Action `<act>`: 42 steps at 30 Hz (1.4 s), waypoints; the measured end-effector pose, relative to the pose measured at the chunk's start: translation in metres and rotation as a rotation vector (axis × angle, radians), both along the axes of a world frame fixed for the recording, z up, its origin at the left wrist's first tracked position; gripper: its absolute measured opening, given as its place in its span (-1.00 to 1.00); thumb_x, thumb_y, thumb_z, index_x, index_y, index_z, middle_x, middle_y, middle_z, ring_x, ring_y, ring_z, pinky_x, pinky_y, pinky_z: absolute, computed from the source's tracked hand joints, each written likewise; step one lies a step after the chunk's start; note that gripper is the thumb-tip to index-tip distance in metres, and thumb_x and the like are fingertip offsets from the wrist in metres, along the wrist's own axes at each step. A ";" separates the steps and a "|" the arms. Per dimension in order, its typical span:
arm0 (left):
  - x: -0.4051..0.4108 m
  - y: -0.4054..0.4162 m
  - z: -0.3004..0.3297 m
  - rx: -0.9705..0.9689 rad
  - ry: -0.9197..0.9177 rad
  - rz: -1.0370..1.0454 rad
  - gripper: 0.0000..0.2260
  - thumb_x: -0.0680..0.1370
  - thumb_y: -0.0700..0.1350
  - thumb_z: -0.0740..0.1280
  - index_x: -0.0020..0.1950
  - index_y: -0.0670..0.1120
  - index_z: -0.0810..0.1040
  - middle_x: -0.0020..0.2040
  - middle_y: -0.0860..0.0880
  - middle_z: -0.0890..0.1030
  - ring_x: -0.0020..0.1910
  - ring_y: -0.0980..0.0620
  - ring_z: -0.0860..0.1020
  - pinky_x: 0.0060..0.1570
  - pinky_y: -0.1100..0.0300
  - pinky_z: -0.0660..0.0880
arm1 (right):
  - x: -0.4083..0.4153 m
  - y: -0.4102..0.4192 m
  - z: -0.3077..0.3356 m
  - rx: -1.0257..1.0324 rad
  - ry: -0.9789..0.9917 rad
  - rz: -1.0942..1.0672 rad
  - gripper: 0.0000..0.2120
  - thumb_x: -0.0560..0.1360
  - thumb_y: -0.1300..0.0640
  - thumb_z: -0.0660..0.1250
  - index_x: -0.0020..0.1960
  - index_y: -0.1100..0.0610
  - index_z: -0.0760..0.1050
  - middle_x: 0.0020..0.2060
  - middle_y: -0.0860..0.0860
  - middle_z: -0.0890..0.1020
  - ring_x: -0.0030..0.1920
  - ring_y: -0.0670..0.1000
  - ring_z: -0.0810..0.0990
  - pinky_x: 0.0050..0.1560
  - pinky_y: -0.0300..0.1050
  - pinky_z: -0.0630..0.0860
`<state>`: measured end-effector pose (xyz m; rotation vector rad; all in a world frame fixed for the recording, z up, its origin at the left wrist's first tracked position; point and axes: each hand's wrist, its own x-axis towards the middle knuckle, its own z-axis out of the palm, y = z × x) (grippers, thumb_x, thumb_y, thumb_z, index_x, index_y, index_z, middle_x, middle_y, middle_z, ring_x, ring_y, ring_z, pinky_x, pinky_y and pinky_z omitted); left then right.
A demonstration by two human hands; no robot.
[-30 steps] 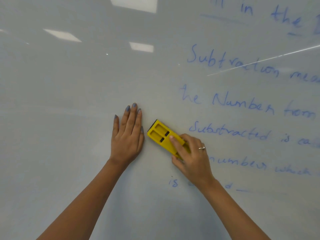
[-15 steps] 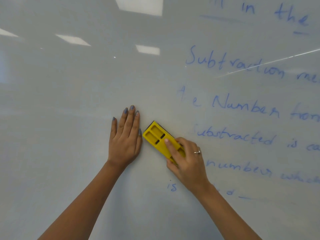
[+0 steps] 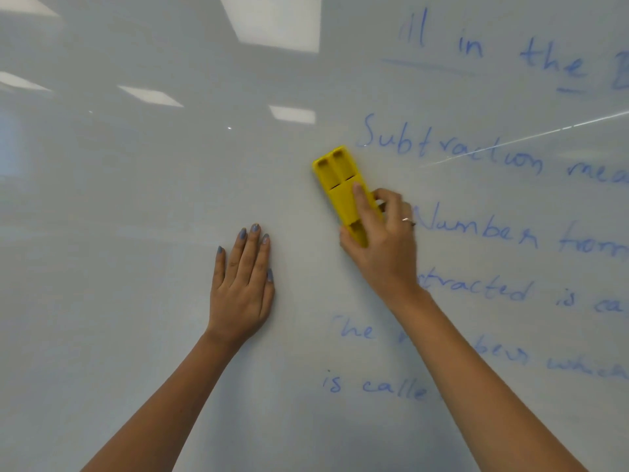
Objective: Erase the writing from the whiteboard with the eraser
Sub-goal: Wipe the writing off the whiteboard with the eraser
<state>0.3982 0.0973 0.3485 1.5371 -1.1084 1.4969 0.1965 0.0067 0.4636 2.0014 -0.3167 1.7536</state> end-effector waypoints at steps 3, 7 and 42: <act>-0.002 0.002 0.000 0.005 0.009 -0.002 -0.54 0.65 -0.12 0.04 0.54 -0.22 0.26 0.55 -0.19 0.24 0.56 -0.14 0.18 0.48 -0.21 0.17 | 0.008 0.011 -0.033 -0.127 0.241 -0.005 -0.41 0.33 0.12 0.47 0.34 0.14 0.48 0.05 0.24 0.59 -0.12 0.25 0.56 -0.16 0.07 0.56; -0.003 0.003 0.001 0.013 0.011 0.003 -0.54 0.64 -0.13 0.05 0.53 -0.23 0.28 0.54 -0.20 0.25 0.54 -0.15 0.21 0.47 -0.22 0.20 | -0.004 0.002 -0.034 -0.152 0.259 -0.035 -0.42 0.30 0.13 0.49 0.32 0.13 0.51 0.04 0.24 0.60 -0.13 0.25 0.58 -0.18 0.08 0.57; -0.013 0.005 0.066 -0.097 0.043 0.026 -0.56 0.63 -0.09 0.10 0.50 -0.20 0.36 0.49 -0.20 0.36 0.48 -0.16 0.34 0.43 -0.13 0.20 | -0.005 0.007 -0.011 -0.085 0.222 0.031 -0.68 0.40 0.14 0.46 0.14 0.15 0.58 0.12 0.16 0.59 -0.04 0.23 0.58 -0.08 0.08 0.57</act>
